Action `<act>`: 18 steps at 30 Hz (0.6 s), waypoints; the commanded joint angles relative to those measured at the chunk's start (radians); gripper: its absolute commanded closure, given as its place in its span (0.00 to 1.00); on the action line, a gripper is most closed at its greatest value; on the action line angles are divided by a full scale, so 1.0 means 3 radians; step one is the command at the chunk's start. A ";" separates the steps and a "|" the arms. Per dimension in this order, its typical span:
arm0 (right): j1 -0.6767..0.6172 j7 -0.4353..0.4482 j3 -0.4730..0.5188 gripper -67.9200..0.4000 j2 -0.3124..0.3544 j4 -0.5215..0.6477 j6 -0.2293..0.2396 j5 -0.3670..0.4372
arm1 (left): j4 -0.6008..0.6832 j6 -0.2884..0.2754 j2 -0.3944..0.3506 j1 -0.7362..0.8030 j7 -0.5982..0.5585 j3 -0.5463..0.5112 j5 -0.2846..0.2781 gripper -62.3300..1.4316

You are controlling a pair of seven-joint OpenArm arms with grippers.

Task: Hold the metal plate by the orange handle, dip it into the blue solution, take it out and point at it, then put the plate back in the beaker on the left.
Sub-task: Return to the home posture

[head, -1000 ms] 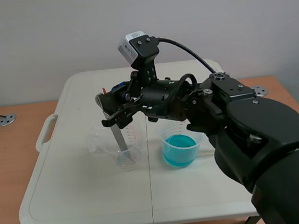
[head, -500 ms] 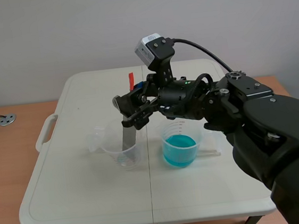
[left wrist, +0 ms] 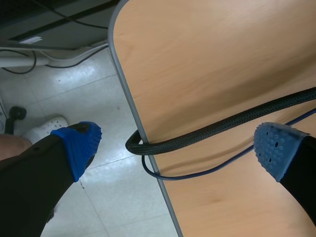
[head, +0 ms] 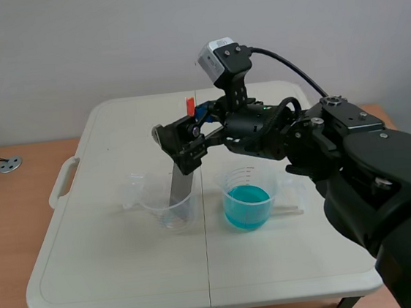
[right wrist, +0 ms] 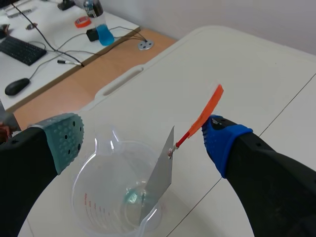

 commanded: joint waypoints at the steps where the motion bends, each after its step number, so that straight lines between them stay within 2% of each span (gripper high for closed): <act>1: 0.0123 0.0074 0.0055 0.22 0.0009 0.0033 -0.0004 0.0055 | 0.0017 -0.0010 -0.0020 0.0050 -0.0031 -0.0015 -0.0010 0.00; 5: 0.0121 0.0067 0.0098 0.07 0.0047 0.0128 -0.0003 0.0057 | 0.0018 -0.0008 -0.0022 0.0048 -0.0034 -0.0015 -0.0010 0.00; 8: 0.0107 0.0067 0.0098 0.06 0.0142 0.0276 -0.0008 0.0062 | 0.0018 0.0003 -0.0053 0.0048 -0.0126 -0.0025 -0.0022 0.00; 10: 0.0061 0.0067 0.0098 0.06 0.0237 0.0416 -0.0067 0.0167 | 0.0042 0.0006 -0.0093 0.0041 -0.0268 -0.0066 -0.0076 0.00; 14: -0.0131 0.0042 0.0100 0.06 0.0444 0.0813 -0.0070 0.0235 | 0.0231 0.0005 -0.0228 0.0042 -0.0374 -0.0237 -0.0402 0.00; 18: -0.0418 0.0041 0.0150 0.04 0.0631 0.1230 -0.0094 0.0245 | 0.0515 0.0005 -0.0431 0.0043 -0.0402 -0.0454 -0.0833 0.00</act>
